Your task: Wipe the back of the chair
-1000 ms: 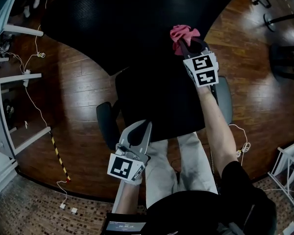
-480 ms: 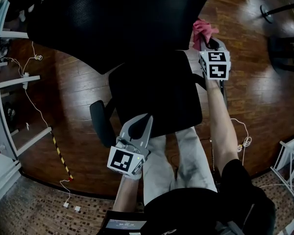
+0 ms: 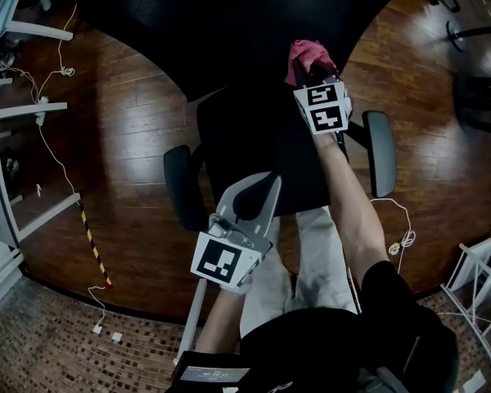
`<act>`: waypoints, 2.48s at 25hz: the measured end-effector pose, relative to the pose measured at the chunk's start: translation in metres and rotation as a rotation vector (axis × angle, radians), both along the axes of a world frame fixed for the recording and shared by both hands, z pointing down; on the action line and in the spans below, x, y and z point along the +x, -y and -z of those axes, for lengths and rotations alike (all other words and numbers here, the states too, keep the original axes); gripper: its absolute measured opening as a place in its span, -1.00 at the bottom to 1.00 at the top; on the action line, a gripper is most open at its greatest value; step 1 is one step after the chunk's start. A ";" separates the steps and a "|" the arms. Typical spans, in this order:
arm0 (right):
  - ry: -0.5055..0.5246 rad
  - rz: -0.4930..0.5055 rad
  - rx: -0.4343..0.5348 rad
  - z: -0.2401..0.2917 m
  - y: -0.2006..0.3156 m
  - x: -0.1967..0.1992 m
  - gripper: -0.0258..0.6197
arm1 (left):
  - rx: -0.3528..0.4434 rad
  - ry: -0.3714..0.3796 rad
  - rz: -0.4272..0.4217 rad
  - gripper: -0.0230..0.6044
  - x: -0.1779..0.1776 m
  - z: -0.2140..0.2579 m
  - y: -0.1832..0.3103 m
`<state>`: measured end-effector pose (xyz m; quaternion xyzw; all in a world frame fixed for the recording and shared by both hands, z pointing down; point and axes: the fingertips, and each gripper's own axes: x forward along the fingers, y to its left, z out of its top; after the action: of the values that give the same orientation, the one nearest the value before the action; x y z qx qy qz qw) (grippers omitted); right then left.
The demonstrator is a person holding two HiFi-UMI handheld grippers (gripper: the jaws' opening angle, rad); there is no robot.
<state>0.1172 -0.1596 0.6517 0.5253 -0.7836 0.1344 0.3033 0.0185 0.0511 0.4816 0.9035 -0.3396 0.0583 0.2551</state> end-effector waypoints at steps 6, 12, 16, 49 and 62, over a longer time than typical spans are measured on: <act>0.033 0.170 0.004 -0.002 0.001 -0.117 -0.80 | -0.027 -0.009 0.039 -0.96 -0.035 -0.005 -0.011; 0.056 0.300 -0.002 -0.003 -0.007 -0.206 -0.80 | -0.045 -0.001 0.113 -0.96 -0.081 -0.010 -0.010; 0.071 0.379 -0.010 -0.007 -0.015 -0.250 -0.80 | -0.035 0.006 0.154 -0.96 -0.106 -0.015 -0.006; 0.073 -0.170 -0.161 -0.071 -0.023 0.064 -0.80 | -0.061 0.040 -0.037 -0.96 -0.004 -0.029 0.006; 0.138 -0.341 -0.175 -0.090 -0.033 0.081 -0.80 | -0.075 0.040 -0.046 -0.96 -0.002 -0.031 0.003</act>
<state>0.1983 -0.1262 0.7418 0.6114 -0.6876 0.2869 0.2665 0.0161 0.0485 0.5124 0.8995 -0.3211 0.0949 0.2806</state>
